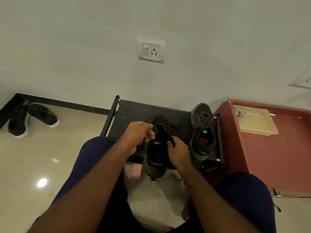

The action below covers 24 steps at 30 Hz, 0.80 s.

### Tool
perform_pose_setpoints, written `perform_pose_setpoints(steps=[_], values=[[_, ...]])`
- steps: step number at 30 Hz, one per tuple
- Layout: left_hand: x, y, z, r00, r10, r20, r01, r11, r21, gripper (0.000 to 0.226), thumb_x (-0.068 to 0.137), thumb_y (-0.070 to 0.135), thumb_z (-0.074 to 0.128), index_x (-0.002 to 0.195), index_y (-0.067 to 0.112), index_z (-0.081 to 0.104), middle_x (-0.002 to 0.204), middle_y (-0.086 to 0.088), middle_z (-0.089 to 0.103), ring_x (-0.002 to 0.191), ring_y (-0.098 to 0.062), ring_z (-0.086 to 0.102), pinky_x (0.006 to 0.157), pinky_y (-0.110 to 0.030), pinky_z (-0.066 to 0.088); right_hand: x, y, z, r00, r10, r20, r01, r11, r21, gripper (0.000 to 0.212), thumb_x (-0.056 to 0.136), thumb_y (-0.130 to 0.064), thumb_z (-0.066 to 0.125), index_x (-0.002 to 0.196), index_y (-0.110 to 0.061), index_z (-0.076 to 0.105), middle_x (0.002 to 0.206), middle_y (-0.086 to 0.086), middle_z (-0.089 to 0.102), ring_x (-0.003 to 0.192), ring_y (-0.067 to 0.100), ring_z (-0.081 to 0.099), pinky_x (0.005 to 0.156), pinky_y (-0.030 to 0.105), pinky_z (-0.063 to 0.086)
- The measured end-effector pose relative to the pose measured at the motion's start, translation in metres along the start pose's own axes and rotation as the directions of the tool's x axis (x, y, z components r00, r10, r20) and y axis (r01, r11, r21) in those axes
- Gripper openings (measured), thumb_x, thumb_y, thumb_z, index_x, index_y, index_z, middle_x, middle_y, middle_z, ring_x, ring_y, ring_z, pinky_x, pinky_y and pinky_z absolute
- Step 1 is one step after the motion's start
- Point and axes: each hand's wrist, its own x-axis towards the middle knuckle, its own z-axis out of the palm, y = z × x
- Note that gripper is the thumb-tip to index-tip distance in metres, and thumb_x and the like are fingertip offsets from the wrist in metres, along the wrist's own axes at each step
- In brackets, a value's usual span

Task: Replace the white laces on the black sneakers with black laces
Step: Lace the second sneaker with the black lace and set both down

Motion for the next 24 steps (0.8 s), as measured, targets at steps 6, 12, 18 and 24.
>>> perform_pose_setpoints(steps=[6, 12, 18, 24], values=[[-0.023, 0.023, 0.011, 0.974, -0.082, 0.213, 0.219, 0.606, -0.765, 0.014, 0.099, -0.002, 0.043, 0.109, -0.004, 0.053, 0.097, -0.021, 0.067, 0.093, -0.03, 0.069, 0.083, -0.037, 0.06, -0.033, -0.05, -0.018, 0.981, -0.182, -0.072, 0.196, 0.916, 0.351, 0.026, 0.102, -0.039, 0.054, 0.115, -0.023, 0.069, 0.104, -0.007, 0.072, 0.097, 0.009, 0.066, 0.088, 0.031, 0.054], [-0.007, 0.02, 0.002, 0.992, -0.125, -0.025, 0.049, 0.555, -0.83, 0.017, 0.102, -0.007, 0.036, 0.102, -0.007, 0.053, 0.11, -0.024, 0.063, 0.102, -0.031, 0.065, 0.094, -0.037, 0.051, -0.064, -0.044, -0.016, 0.941, -0.197, 0.275, -0.031, 0.759, 0.651, 0.022, 0.104, -0.018, 0.051, 0.095, -0.007, 0.068, 0.059, 0.004, 0.057, 0.06, 0.021, 0.059, 0.07, 0.037, 0.051], [-0.014, -0.012, 0.008, 0.968, -0.221, 0.12, 0.251, 0.879, -0.404, 0.037, 0.098, 0.036, 0.057, 0.119, 0.005, 0.054, 0.12, -0.021, 0.065, 0.105, -0.03, 0.068, 0.083, -0.039, 0.058, -0.051, -0.037, -0.044, 0.991, -0.089, 0.1, -0.001, 0.743, 0.669, 0.026, 0.105, -0.023, 0.05, 0.098, -0.003, 0.066, 0.058, 0.001, 0.048, 0.045, 0.01, 0.035, 0.044, 0.024, 0.029], [-0.036, -0.017, 0.029, 0.982, -0.107, 0.158, 0.142, 0.964, -0.224, 0.036, 0.099, 0.027, 0.057, 0.108, -0.006, 0.067, 0.091, -0.017, 0.069, 0.08, -0.025, 0.068, 0.077, -0.033, 0.06, -0.056, -0.038, -0.038, 0.963, -0.163, 0.213, 0.019, 0.832, 0.554, 0.026, 0.105, -0.02, 0.051, 0.092, -0.001, 0.063, 0.063, 0.007, 0.054, 0.042, 0.009, 0.039, 0.041, 0.021, 0.034]])
